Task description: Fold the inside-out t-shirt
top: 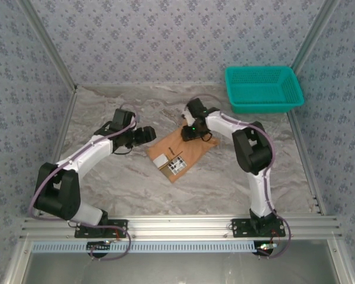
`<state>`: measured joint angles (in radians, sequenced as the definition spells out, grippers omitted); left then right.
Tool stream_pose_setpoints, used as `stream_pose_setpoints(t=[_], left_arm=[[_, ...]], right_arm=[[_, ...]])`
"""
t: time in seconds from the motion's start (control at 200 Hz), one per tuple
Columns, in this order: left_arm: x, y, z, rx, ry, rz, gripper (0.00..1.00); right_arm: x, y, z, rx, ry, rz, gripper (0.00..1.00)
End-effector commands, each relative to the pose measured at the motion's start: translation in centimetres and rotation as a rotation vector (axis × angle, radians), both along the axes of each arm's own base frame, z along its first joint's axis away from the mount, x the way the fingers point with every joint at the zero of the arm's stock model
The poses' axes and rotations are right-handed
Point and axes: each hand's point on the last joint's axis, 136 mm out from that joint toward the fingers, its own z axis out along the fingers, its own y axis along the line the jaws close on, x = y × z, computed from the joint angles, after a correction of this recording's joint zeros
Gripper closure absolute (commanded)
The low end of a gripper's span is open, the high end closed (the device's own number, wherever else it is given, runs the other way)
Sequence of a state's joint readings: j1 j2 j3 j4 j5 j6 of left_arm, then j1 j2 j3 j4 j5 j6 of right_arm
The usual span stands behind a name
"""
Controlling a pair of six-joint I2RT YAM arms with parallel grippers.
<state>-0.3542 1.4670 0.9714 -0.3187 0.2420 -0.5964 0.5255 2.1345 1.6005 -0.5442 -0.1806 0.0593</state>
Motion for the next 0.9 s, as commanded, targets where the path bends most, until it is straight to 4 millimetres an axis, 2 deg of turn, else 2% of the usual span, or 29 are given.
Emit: stream_pose_setpoints(t=[0.0,0.05,0.135,0.22,0.33,0.365,0.385,0.47,0.6,0.68,0.725,0.759,0.894], left_arm=[[0.8,1.3,-2.8,0.02,0.048,0.024,0.19],[1.6,1.3,-3.7,0.005,0.075,0.025,0.19],[2.5,-0.3,-5.1,-0.013,0.116,-0.04,0.19],[2.3,-2.1,-6.6,0.013,0.167,-0.117,0.21],[0.4,-3.4,-8.0,-0.01,0.24,-0.166,0.24],[-0.4,-3.9,-8.0,-0.045,0.254,-0.172,0.24],[-0.8,-4.1,-7.9,-0.063,0.256,-0.175,0.24],[-3.4,-5.2,-7.6,-0.105,0.28,-0.201,0.24],[-7.9,-8.3,-7.5,-0.166,0.326,-0.271,0.25],[-9.7,-10.1,-7.0,-0.21,0.34,-0.297,0.25],[-9.7,-10.1,-6.5,-0.193,0.319,-0.295,0.24],[-9.3,-9.3,-6.2,-0.146,0.292,-0.281,0.24],[-4.9,-5.1,-4.4,-0.01,0.168,-0.18,0.22]], right_arm=[[-1.2,2.1,3.1,0.003,-0.051,0.203,0.56],[-1.4,2.4,5.3,0.066,-0.089,0.204,0.53],[-2.4,2.4,8.7,0.198,-0.141,0.181,0.49],[-3.8,0.7,10.1,0.259,-0.147,0.122,0.47],[-5.1,-3.3,9.9,0.261,-0.124,-0.002,0.47],[-5.2,-4.5,10.2,0.263,-0.128,-0.047,0.48],[-5.8,-5.5,9.1,0.252,-0.1,-0.075,0.48],[-6.4,-8.4,8.7,0.239,-0.076,-0.165,0.48],[-6.6,-12.0,7.9,0.197,-0.042,-0.305,0.48],[-6.3,-13.2,7.1,0.199,-0.013,-0.37,0.48],[-5.9,-13.4,6.7,0.2,-0.005,-0.389,0.48],[-5.4,-13.3,6.4,0.199,-0.008,-0.391,0.48],[-2.8,-11.6,5.7,0.237,-0.008,-0.365,0.43]])
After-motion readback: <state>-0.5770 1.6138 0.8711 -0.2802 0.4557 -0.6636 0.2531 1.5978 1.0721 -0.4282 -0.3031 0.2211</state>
